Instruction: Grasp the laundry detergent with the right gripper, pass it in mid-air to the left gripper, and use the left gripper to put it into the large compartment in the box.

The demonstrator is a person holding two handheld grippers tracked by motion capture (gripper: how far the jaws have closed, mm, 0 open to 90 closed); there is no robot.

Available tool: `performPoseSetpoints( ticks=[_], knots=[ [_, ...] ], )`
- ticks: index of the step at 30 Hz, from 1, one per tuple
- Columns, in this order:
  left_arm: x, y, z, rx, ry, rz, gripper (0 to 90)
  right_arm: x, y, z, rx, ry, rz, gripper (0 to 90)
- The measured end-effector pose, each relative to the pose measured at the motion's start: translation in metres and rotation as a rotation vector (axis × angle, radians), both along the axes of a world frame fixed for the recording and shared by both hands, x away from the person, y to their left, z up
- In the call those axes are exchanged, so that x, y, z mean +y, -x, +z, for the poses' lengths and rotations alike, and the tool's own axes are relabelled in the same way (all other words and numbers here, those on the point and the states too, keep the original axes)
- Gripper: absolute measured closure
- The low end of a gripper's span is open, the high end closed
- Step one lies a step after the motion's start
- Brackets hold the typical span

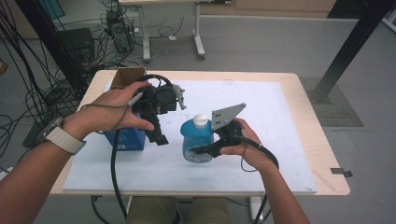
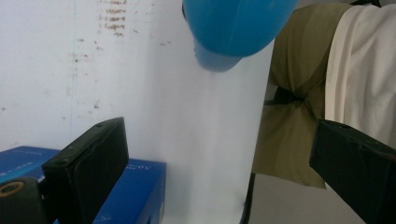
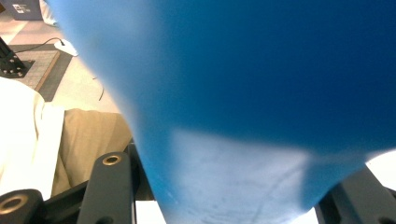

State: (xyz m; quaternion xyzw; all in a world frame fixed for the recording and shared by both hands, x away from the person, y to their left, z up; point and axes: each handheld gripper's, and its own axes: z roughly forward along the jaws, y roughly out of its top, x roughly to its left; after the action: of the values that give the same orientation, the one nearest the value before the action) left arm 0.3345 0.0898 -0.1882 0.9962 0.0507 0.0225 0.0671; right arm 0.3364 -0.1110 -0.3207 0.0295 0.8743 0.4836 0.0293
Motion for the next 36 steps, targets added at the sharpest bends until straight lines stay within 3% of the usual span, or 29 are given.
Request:
performPoseSetpoints(
  ticks=[15,36],
  knots=[
    [-0.019,0.001,0.014,-0.001,-0.014,-0.050,5.0,0.014,0.001,0.003,0.013,0.015,0.023,43.6],
    [-0.048,-0.002,0.006,0.028,0.025,-0.102,5.1,0.013,-0.002,-0.002,0.042,0.023,0.023,43.6]
  ],
)
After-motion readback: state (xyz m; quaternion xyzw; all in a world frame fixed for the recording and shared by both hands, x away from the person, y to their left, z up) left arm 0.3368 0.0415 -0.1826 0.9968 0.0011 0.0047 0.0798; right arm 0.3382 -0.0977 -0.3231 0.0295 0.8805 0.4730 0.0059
